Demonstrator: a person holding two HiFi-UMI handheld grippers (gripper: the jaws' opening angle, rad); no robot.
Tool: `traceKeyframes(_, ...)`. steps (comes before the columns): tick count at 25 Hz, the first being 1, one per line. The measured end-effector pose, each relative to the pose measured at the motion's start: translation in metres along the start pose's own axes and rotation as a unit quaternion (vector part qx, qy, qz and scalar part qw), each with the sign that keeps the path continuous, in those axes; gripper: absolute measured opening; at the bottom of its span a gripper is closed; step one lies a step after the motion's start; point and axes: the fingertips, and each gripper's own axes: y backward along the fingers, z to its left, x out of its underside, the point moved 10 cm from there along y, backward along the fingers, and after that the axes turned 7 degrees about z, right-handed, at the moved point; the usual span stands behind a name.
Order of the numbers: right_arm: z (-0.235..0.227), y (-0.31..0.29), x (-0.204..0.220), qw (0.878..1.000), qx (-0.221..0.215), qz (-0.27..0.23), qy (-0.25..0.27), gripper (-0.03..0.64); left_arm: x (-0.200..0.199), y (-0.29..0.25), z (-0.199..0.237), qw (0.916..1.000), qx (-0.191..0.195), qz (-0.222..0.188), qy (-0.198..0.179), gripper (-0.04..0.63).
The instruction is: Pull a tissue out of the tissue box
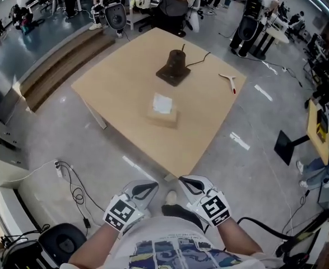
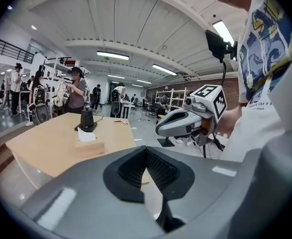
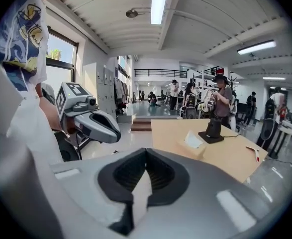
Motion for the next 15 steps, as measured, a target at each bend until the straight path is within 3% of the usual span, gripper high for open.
traceKeyframes(5,-0.053,-0.006,-0.010,1.000,-0.015,-0.015,0.020,0.003,-0.033,-0.034,0.020,0.9997,-0.021,-0.004,0.010,0.003)
traceKeyframes(15,-0.119,-0.014,0.003,0.999,-0.031,-0.020,0.025,0.003,-0.058,-0.083,0.057,0.9980,-0.060,-0.007,0.017,0.004)
